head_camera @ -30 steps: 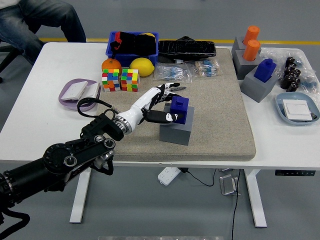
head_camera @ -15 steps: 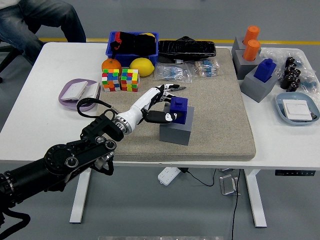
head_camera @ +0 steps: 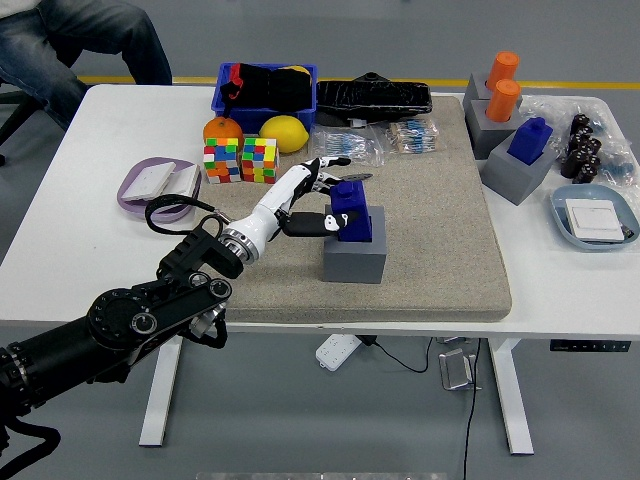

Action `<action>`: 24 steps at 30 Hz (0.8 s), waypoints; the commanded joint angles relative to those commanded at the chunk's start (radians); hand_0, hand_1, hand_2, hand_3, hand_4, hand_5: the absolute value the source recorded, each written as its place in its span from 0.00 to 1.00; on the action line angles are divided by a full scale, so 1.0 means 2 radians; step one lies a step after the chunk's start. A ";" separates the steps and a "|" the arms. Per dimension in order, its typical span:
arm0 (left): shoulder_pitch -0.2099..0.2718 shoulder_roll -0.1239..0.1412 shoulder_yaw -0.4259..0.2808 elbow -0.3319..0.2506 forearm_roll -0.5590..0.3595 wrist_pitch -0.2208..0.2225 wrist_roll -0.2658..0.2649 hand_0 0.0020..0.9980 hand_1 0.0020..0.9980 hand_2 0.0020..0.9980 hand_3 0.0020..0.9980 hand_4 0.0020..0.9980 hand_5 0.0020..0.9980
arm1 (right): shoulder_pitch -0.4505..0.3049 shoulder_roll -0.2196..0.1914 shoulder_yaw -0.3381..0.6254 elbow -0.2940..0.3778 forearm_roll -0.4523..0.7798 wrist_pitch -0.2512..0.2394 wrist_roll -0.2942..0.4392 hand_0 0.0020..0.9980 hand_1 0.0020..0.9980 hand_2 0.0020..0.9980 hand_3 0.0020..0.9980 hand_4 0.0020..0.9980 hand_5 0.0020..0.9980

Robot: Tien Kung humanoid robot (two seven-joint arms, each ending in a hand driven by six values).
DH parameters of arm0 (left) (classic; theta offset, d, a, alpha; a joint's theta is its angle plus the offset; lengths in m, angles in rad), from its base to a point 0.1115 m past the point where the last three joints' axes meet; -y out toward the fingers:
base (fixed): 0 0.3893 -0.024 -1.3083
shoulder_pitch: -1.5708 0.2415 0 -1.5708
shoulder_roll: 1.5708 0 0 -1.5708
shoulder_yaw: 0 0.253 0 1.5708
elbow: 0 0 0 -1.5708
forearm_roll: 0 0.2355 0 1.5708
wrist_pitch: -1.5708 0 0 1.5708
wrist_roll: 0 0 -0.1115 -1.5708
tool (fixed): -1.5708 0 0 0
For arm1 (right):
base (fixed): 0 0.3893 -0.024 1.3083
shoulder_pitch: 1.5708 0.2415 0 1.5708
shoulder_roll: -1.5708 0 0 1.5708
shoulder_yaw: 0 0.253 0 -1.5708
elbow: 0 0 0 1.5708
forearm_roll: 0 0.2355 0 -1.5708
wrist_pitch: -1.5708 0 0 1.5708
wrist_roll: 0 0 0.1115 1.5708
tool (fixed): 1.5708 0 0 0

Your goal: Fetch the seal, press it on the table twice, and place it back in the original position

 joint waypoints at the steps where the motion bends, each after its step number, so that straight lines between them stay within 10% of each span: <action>1: 0.000 0.000 0.000 0.000 0.000 0.000 0.000 0.78 0.48 0.46 0.83 0.63 0.00 | 0.000 0.000 0.000 0.000 0.000 0.000 0.000 0.93 0.77 0.77 0.78 0.82 0.46; 24: -0.003 0.007 -0.037 -0.030 -0.006 -0.010 -0.003 0.78 0.46 0.44 0.84 0.61 0.00 | 0.000 0.000 -0.005 0.000 0.000 0.000 0.000 0.93 0.77 0.77 0.78 0.82 0.46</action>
